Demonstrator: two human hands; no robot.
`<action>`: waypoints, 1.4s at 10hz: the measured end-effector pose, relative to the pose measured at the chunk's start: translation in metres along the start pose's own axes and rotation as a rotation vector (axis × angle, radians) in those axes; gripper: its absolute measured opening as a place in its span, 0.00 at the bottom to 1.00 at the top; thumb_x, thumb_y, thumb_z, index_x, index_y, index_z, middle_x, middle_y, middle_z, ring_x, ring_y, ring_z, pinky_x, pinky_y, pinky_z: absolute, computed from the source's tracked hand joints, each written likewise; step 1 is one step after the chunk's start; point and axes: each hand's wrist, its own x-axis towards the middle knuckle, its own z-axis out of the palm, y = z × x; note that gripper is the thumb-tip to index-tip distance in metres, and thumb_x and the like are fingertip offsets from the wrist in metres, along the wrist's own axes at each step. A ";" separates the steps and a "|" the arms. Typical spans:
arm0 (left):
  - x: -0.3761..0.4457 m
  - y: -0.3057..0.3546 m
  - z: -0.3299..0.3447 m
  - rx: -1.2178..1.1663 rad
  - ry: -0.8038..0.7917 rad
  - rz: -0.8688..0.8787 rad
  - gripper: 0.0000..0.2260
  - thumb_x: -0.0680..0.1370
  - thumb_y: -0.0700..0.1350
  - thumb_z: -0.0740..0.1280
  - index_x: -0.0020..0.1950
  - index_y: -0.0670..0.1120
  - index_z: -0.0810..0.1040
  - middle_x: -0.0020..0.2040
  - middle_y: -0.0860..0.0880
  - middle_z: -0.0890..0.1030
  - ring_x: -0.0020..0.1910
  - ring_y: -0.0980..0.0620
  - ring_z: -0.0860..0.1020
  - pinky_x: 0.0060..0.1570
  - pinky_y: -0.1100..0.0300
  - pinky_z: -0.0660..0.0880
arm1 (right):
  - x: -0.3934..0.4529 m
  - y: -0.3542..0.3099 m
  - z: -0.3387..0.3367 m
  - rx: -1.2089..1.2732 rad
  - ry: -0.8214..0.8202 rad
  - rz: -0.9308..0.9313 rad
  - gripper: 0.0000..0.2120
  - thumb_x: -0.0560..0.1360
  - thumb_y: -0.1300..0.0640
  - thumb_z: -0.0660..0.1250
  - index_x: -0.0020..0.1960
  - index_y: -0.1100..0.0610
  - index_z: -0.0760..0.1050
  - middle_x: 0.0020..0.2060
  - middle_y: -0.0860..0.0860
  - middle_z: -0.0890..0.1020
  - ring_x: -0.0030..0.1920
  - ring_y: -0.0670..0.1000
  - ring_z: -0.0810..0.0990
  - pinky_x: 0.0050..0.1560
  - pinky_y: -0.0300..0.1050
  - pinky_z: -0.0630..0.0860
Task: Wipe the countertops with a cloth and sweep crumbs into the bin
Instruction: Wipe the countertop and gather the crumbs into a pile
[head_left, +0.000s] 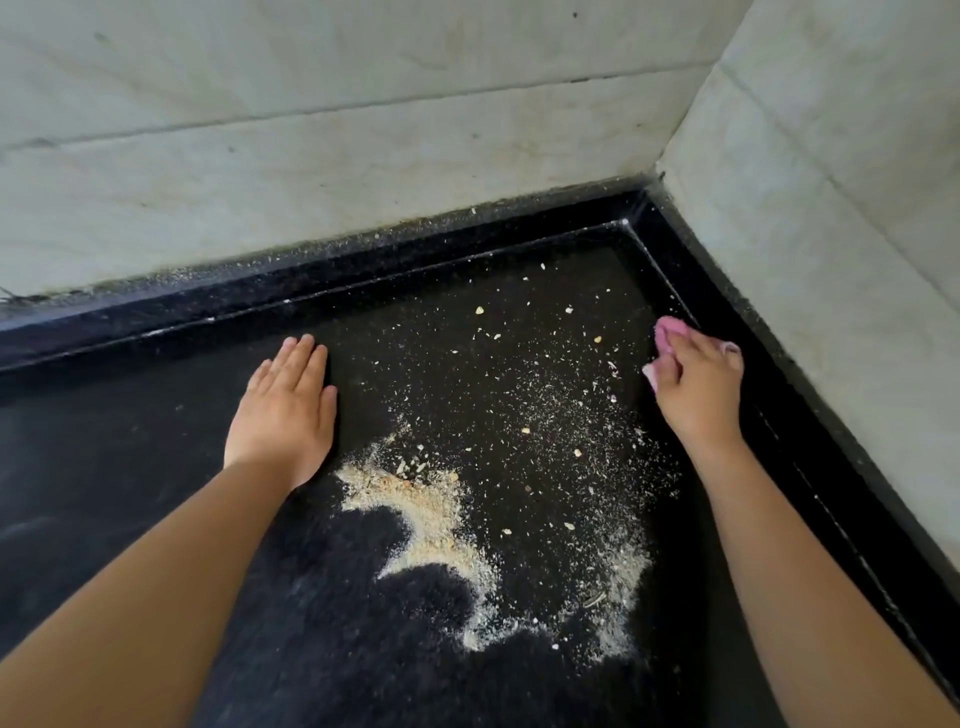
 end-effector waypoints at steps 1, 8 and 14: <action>0.000 -0.001 0.002 -0.029 0.023 0.004 0.22 0.81 0.44 0.50 0.74 0.40 0.54 0.75 0.44 0.53 0.74 0.50 0.48 0.70 0.60 0.43 | -0.031 -0.026 0.000 0.030 -0.050 -0.167 0.21 0.75 0.53 0.61 0.67 0.54 0.68 0.64 0.47 0.72 0.65 0.53 0.68 0.65 0.41 0.56; 0.003 -0.002 0.000 -0.037 -0.007 0.003 0.23 0.81 0.47 0.48 0.74 0.42 0.49 0.76 0.47 0.47 0.74 0.52 0.44 0.70 0.61 0.39 | -0.009 -0.065 -0.031 0.226 0.207 -0.261 0.11 0.71 0.69 0.65 0.50 0.60 0.80 0.50 0.47 0.80 0.49 0.50 0.79 0.61 0.42 0.67; 0.002 -0.001 -0.001 -0.028 -0.008 0.005 0.23 0.81 0.47 0.48 0.75 0.42 0.49 0.76 0.47 0.48 0.74 0.52 0.44 0.69 0.62 0.38 | 0.014 -0.073 -0.041 0.455 -0.020 0.117 0.11 0.75 0.64 0.62 0.51 0.51 0.77 0.34 0.46 0.77 0.30 0.47 0.72 0.38 0.36 0.74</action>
